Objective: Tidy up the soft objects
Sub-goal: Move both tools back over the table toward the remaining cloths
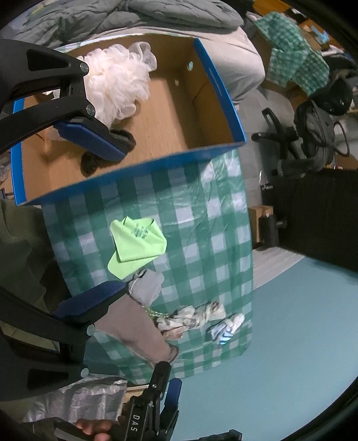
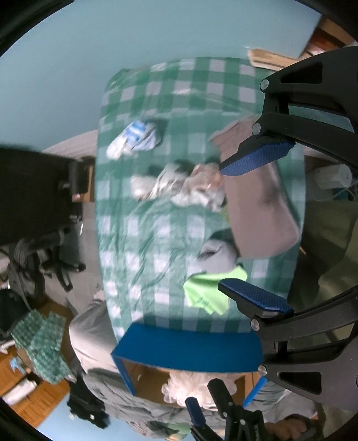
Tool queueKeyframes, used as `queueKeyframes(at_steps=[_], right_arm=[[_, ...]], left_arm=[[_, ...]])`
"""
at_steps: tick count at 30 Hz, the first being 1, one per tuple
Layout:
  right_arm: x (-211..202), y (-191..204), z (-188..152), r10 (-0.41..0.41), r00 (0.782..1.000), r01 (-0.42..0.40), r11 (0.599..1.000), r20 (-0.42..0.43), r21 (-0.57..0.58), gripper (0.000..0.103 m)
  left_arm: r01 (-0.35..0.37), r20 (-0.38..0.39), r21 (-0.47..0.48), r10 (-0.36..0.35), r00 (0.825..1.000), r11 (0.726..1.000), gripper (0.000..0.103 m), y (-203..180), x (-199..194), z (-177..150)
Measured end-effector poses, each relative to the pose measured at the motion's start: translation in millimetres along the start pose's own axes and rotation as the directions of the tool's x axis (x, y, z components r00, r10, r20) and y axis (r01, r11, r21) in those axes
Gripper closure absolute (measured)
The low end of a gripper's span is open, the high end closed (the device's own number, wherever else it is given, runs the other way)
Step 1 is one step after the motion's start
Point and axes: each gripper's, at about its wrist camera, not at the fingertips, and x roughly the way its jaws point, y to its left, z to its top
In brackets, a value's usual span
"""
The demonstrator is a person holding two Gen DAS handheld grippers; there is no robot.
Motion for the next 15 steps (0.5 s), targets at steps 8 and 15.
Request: queueKeyframes(at_steps=[8, 15], right_arm=[[3.6, -34.8, -25.4, -0.023, 1.0, 0.025, 0.995, -0.022, 0.102, 0.023], [16.8, -55.7, -44.5, -0.014, 0.999, 0.023, 0.979, -0.044, 0.202, 0.022]], left_arm=[[0.015, -0.039, 0.046, -0.013, 0.999, 0.999, 0.013, -18.8, 19.1, 0.2], [0.013, -0.075, 0.084, -0.006, 0.997, 0.996, 0.013, -32.4, 39.0, -1.6]])
